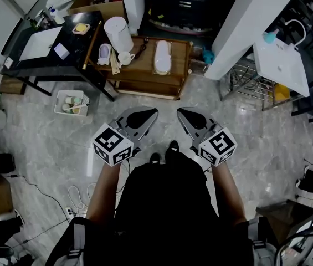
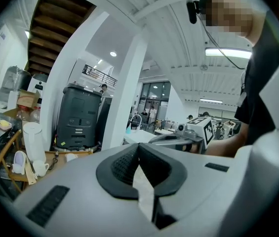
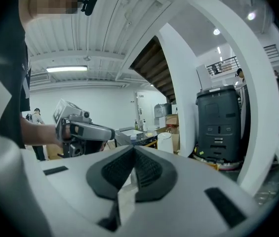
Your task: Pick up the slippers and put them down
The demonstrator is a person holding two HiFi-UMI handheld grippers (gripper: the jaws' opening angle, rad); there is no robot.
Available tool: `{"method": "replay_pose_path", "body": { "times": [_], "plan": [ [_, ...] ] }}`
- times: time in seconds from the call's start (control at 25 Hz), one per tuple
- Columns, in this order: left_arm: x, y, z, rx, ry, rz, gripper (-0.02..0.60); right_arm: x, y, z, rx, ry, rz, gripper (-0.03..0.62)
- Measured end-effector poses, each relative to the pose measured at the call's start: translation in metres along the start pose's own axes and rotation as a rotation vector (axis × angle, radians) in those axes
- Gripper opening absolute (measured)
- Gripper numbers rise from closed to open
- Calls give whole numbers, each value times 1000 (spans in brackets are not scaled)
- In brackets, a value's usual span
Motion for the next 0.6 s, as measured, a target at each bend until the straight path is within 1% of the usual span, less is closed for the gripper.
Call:
{"method": "replay_pose_path", "body": {
  "times": [0.2, 0.44, 0.6],
  "plan": [
    [-9, 3, 20, -49, -16, -1, 11, 6, -26, 3, -46, -1, -12, 6],
    [-17, 7, 40, -120, -50, -12, 11, 18, -63, 7, -88, 16, -1, 8],
    [-18, 8, 48, -184, -75, -29, 11, 24, -83, 12, -148, 20, -6, 8]
  ]
}}
Point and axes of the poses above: the fingertips, and each gripper's own axes: z forward along the fingers, y to its left, x out of its underside, the point moved 10 cm from there along -z, backward along the fingers, and after that the axes turned 14 degrees about -z, right-handed, at the moved point
